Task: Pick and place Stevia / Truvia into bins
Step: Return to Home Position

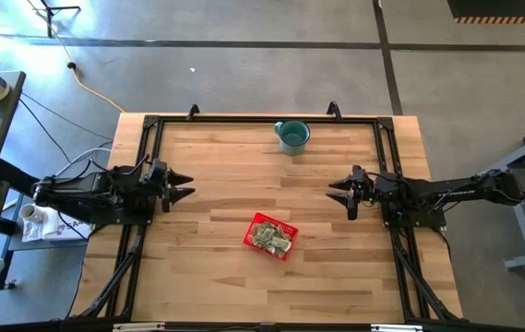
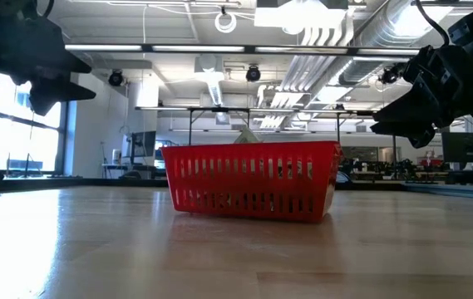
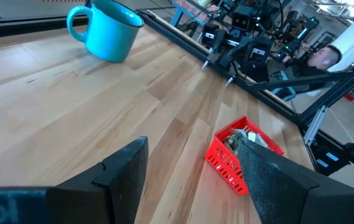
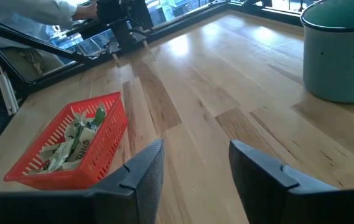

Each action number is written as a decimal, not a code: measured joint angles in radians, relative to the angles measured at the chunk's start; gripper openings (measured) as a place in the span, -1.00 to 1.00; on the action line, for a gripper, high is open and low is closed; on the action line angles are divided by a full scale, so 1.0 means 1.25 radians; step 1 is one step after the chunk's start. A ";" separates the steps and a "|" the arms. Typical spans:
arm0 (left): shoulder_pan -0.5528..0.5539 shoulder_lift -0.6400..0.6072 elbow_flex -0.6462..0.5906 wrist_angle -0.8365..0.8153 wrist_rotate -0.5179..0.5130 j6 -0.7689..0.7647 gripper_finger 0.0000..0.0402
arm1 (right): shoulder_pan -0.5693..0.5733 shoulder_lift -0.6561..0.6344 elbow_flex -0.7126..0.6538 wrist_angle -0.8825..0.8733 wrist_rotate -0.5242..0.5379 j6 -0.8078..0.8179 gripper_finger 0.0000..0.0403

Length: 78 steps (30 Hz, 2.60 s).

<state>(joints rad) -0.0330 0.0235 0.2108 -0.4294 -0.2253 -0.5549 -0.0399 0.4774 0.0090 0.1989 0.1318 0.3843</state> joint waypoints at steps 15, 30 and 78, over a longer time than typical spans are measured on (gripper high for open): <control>0.000 0.000 0.000 0.000 0.000 0.000 0.41 | 0.000 0.000 0.000 0.000 0.000 0.000 -0.13; 0.000 0.000 0.000 0.000 0.000 0.000 0.41 | 0.000 0.000 0.000 0.000 0.000 0.000 -0.15; 0.000 0.000 0.000 0.000 0.000 0.000 0.41 | 0.000 0.000 0.000 0.000 0.000 0.000 -0.16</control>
<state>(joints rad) -0.0330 0.0238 0.2103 -0.4290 -0.2257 -0.5551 -0.0396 0.4774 0.0086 0.1990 0.1318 0.3843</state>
